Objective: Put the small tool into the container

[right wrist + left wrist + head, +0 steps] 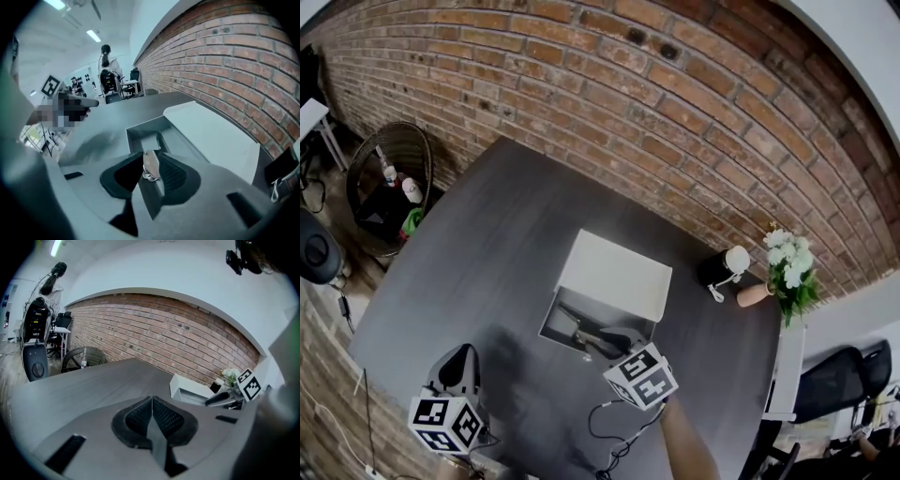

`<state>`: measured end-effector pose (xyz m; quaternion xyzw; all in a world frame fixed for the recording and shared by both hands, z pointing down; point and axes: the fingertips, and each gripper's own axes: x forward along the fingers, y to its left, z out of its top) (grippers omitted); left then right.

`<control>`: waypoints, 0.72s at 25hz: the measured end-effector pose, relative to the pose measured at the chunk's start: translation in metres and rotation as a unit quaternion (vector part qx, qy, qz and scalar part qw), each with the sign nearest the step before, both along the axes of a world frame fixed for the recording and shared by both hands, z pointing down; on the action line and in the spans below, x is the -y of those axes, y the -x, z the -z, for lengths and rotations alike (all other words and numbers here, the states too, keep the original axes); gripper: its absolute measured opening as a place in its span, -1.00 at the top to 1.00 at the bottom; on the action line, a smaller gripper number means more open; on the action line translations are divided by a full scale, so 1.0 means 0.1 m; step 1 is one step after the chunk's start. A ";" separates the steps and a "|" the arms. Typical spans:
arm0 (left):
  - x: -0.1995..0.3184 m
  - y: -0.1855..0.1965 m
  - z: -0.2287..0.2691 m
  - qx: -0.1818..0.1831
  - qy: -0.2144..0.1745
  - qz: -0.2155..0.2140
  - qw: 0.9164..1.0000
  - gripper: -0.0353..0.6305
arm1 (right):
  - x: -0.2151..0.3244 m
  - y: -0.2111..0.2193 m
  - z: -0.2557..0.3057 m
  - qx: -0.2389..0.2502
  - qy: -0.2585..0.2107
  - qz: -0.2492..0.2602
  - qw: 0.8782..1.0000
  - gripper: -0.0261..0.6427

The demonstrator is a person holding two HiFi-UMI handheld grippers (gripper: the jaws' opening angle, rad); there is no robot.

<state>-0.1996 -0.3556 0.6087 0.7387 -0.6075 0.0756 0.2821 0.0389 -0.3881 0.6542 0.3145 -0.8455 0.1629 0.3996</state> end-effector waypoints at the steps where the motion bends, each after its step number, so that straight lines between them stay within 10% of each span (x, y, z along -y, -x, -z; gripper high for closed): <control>1: -0.01 0.00 0.02 0.000 -0.002 0.000 1.000 0.88 | 0.00 -0.01 0.05 0.006 -0.002 -0.005 1.000 0.60; 18: -0.14 -0.23 0.79 -0.012 -0.070 -0.044 0.996 0.88 | -0.57 -0.24 1.25 0.061 -0.139 -0.145 0.978 0.79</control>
